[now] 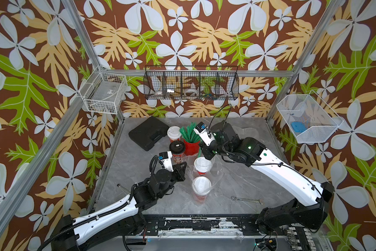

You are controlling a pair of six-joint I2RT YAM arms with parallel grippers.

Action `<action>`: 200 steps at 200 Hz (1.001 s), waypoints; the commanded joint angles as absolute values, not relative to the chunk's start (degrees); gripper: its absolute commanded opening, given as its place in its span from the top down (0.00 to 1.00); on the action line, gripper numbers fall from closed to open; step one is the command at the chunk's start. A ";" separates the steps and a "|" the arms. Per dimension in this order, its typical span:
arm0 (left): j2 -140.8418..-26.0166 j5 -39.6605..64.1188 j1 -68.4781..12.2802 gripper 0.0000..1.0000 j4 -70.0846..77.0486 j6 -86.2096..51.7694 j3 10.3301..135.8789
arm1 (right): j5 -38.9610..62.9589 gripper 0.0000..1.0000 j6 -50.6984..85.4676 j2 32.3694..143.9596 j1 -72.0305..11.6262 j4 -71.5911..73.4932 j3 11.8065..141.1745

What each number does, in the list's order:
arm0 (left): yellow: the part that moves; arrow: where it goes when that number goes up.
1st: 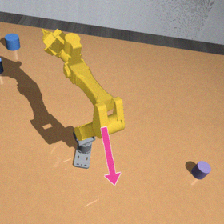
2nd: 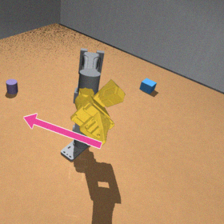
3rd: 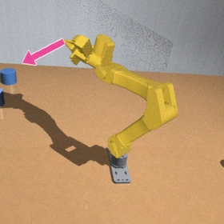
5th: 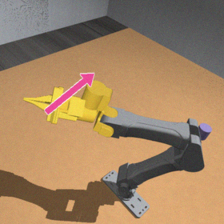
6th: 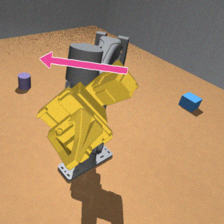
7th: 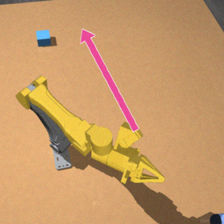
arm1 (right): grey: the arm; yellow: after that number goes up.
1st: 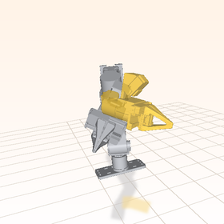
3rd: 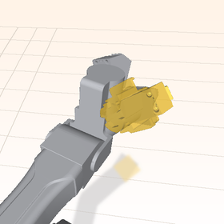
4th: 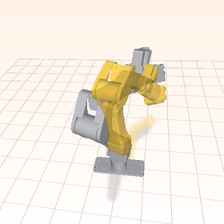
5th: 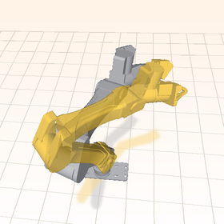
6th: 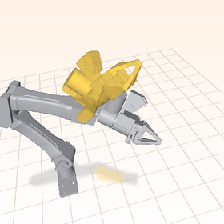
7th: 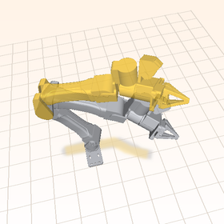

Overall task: Pack milk tea into plastic carrier bags
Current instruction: Place the straw in the plastic carrier bag.

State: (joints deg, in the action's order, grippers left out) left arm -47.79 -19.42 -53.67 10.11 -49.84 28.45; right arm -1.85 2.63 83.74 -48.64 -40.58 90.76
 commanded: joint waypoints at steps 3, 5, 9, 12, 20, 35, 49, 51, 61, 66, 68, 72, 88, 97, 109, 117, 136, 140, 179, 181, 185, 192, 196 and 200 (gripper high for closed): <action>-47.49 -20.30 -53.61 1.00 10.83 -50.36 28.13 | -1.47 1.00 3.98 82.80 -48.70 -38.37 88.55; -47.40 -20.30 -53.57 1.00 10.75 -50.36 28.13 | -1.42 1.00 4.07 82.73 -48.69 -38.16 88.38; -47.37 -20.30 -53.61 1.00 10.75 -50.36 28.13 | -1.20 1.00 4.33 82.62 -48.69 -37.86 87.89; -47.30 -20.30 -53.61 1.00 10.79 -50.36 28.13 | -1.07 1.00 4.45 82.50 -48.69 -37.61 87.55; -47.21 -20.39 -53.61 1.00 10.70 -50.36 28.13 | -0.63 1.00 4.94 82.23 -48.71 -36.93 86.65; -47.22 -20.56 -53.61 1.00 10.44 -50.37 28.12 | -0.07 1.00 5.82 81.76 -48.69 -35.51 84.81; -47.22 -20.65 -53.59 1.00 10.37 -50.45 28.12 | 0.08 1.00 6.55 81.49 -48.69 -34.55 83.03; -47.25 -20.65 -53.54 1.00 10.33 -50.49 28.12 | 0.09 1.00 6.67 81.48 -48.69 -34.41 82.81; -47.20 -20.57 -53.61 1.00 10.28 -50.45 28.12 | 0.09 1.00 7.15 81.39 -48.69 -33.88 81.66; -47.20 -20.57 -53.61 1.00 10.25 -50.48 28.12 | 0.09 1.00 7.41 81.39 -48.69 -33.64 81.13; -47.22 -20.57 -53.61 1.00 10.25 -50.50 28.12 | 0.13 1.00 7.50 81.45 -48.69 -33.53 80.86; -47.20 -20.57 -53.58 1.00 10.23 -50.53 28.12 | 0.17 1.00 7.64 81.47 -48.71 -33.33 80.50; -47.34 -20.48 -53.59 1.00 10.22 -50.54 28.12 | 0.35 1.00 7.88 81.89 -48.71 -33.01 79.74; -47.42 -20.48 -53.59 1.00 10.25 -50.52 28.19 | 0.44 1.00 7.89 82.24 -48.69 -33.24 79.66; -47.53 -20.48 -53.57 1.00 10.23 -50.47 28.28 | 0.52 1.00 7.67 82.83 -48.69 -33.69 79.87; -47.57 -20.48 -53.61 1.00 10.20 -50.36 28.34 | 0.51 0.96 7.52 83.21 -48.69 -34.08 80.04; -47.55 -20.56 -53.60 1.00 10.29 -50.29 28.39 | 0.79 0.86 7.07 83.97 -48.69 -34.76 80.44; -47.55 -20.57 -53.61 1.00 10.28 -50.27 28.39 | 0.79 0.82 7.03 84.09 -48.69 -34.91 80.61; -47.46 -20.48 -53.61 1.00 10.33 -50.27 28.21 | 0.60 0.43 6.42 83.65 -48.69 -34.75 82.65; -47.46 -20.48 -53.57 1.00 10.29 -50.27 28.21 | 0.61 0.42 6.42 83.53 -48.69 -34.55 82.65; -47.38 -20.48 -53.59 1.00 10.35 -50.30 28.14 | 0.61 0.41 6.42 83.37 -48.69 -34.22 82.69; -47.29 -20.60 -53.61 1.00 10.35 -50.27 28.13 | 0.70 0.39 6.42 83.00 -48.69 -33.54 82.79; -47.29 -20.57 -53.60 1.00 10.36 -50.36 28.04 | 0.70 0.38 6.42 82.82 -48.69 -33.15 82.79; -47.21 -20.63 -53.61 1.00 10.36 -50.34 28.04 | 0.70 0.38 6.42 82.65 -48.74 -32.72 82.73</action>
State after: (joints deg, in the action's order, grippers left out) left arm -47.53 -19.68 -53.67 9.82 -50.70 28.12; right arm 0.51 6.98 83.68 -48.66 -35.22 82.26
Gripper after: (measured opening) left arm 0.049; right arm 0.614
